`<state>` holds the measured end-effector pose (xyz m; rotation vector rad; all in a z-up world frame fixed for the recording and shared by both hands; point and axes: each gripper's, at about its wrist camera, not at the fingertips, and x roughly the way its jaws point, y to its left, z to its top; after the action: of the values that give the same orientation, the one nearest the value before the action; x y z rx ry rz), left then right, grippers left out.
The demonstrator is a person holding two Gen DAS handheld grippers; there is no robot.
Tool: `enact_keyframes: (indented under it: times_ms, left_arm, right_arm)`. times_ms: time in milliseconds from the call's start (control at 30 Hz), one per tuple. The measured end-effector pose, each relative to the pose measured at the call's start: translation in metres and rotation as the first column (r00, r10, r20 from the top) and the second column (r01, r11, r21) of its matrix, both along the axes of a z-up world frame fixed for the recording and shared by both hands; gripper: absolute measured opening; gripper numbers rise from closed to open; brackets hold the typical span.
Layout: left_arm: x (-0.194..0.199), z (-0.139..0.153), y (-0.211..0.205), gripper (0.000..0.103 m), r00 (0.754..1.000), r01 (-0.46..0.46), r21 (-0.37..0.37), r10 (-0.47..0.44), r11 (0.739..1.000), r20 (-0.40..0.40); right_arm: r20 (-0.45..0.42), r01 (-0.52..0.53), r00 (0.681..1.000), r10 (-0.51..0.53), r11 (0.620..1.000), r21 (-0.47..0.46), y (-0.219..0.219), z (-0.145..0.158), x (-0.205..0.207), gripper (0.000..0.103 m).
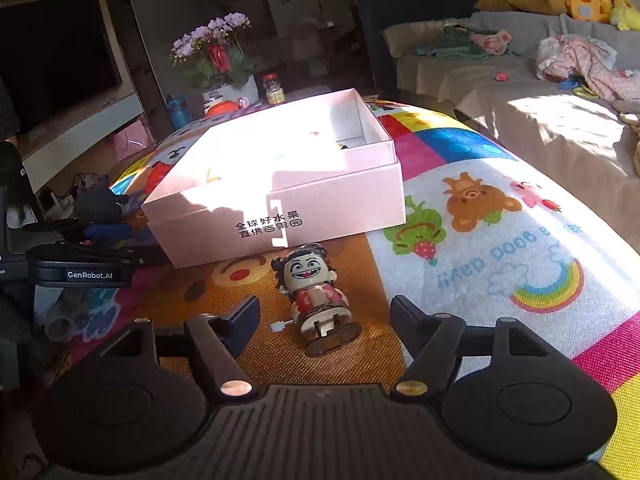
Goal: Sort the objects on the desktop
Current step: 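Carry the doll to the box with the right tool while the left tool grasps the black cylinder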
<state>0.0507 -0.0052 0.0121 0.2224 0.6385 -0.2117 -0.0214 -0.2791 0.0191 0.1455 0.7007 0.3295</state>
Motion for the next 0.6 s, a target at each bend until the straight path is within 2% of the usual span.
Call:
enact_keyframes:
  times_ms: [33, 133, 167, 267, 333, 467, 533, 600]
  left_arm:
    - [0.001, -0.001, -0.001, 0.098, 1.0, -0.013, 0.035, 0.012, 0.999, 0.009]
    - [0.001, 0.004, 0.001, 0.097, 0.987, -0.144, 0.138, 0.132, 0.98, 0.092]
    - [0.0, 0.007, 0.005, 0.097, 0.985, -0.15, 0.129, 0.138, 0.98, 0.103]
    - [-0.002, 0.014, 0.015, 0.097, 0.993, -0.108, 0.046, 0.105, 0.993, 0.06]
    - [-0.003, 0.012, 0.014, 0.096, 0.994, -0.098, 0.046, 0.095, 0.994, 0.058]
    - [0.005, 0.003, 0.009, 0.074, 0.996, -0.091, -0.011, 0.091, 0.996, -0.003]
    - [0.011, -0.002, 0.008, 0.072, 0.996, -0.092, -0.045, 0.091, 0.995, -0.024]
    - [0.017, -0.004, 0.007, 0.061, 0.995, -0.096, -0.055, 0.095, 0.994, -0.032]
  right_arm:
    - [0.0, -0.002, 1.0, 0.002, 1.0, 0.002, 0.0, 0.0, 0.0, 0.074]
    - [0.002, -0.001, 1.0, 0.001, 1.0, 0.004, 0.0, -0.001, 0.0, 0.074]
    - [0.002, -0.001, 1.0, 0.001, 1.0, 0.005, 0.0, -0.001, 0.0, 0.075]
    - [0.002, -0.005, 1.0, 0.005, 1.0, 0.004, 0.001, -0.001, 0.0, 0.077]
    - [0.003, -0.006, 1.0, 0.006, 1.0, -0.002, 0.002, -0.001, 0.0, 0.077]
    - [0.006, -0.005, 1.0, 0.005, 1.0, -0.008, 0.003, -0.001, -0.001, 0.078]
    - [0.006, -0.006, 1.0, 0.006, 1.0, -0.01, 0.003, -0.001, -0.001, 0.078]
    - [0.007, -0.006, 1.0, 0.006, 1.0, -0.012, 0.004, -0.002, -0.001, 0.078]
